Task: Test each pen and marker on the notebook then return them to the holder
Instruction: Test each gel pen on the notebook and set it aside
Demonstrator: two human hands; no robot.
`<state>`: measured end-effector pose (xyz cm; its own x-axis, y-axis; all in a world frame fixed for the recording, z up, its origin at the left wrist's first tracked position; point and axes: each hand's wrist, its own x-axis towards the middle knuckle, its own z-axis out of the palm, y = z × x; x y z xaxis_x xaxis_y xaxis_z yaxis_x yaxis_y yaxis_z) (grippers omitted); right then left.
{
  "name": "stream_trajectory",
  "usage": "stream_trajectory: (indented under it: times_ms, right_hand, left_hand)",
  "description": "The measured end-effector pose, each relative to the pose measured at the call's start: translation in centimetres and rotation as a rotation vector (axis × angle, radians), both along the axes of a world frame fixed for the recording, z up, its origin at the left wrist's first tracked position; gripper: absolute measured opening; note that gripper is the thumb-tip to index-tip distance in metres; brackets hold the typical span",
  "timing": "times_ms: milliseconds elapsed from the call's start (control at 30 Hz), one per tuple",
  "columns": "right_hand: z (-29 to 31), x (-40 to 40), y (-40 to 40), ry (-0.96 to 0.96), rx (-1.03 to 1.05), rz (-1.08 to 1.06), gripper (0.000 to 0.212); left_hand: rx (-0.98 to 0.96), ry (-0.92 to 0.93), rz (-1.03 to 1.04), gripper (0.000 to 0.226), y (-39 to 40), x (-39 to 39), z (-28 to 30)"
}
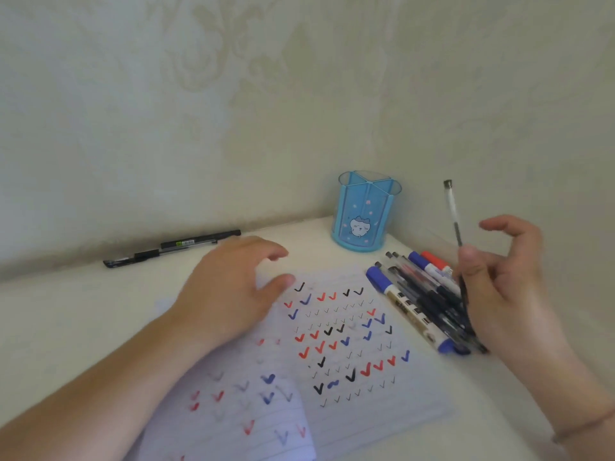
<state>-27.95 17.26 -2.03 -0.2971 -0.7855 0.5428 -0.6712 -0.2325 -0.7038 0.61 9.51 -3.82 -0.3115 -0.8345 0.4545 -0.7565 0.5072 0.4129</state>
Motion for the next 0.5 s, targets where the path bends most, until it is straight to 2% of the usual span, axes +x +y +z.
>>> stream_trajectory:
  times_ms: [100,167,233,300,500]
  right_hand:
    - [-0.1,-1.8,-0.7,0.396,0.167,-0.228,0.015]
    - [-0.3,-2.0,-1.0,0.532,0.233,-0.277,0.013]
    - [-0.5,-2.0,-1.1,0.567,0.280,-0.316,0.012]
    - [-0.7,-2.0,-1.2,0.562,0.302,-0.366,0.013]
    - [-1.5,-1.8,-1.6,0.618,0.353,-0.425,0.020]
  left_hand:
    - [-0.014,-0.153,0.256,0.038,-2.4,2.4,0.1]
    - [0.097,-0.263,0.436,0.038,-3.7,4.5,0.4]
    - [0.201,-0.304,0.566,0.030,-4.6,6.5,0.6]
    - [0.240,-0.264,0.640,0.020,-5.3,8.0,0.4]
    - [0.226,-0.152,0.670,0.020,-6.2,9.2,-0.5]
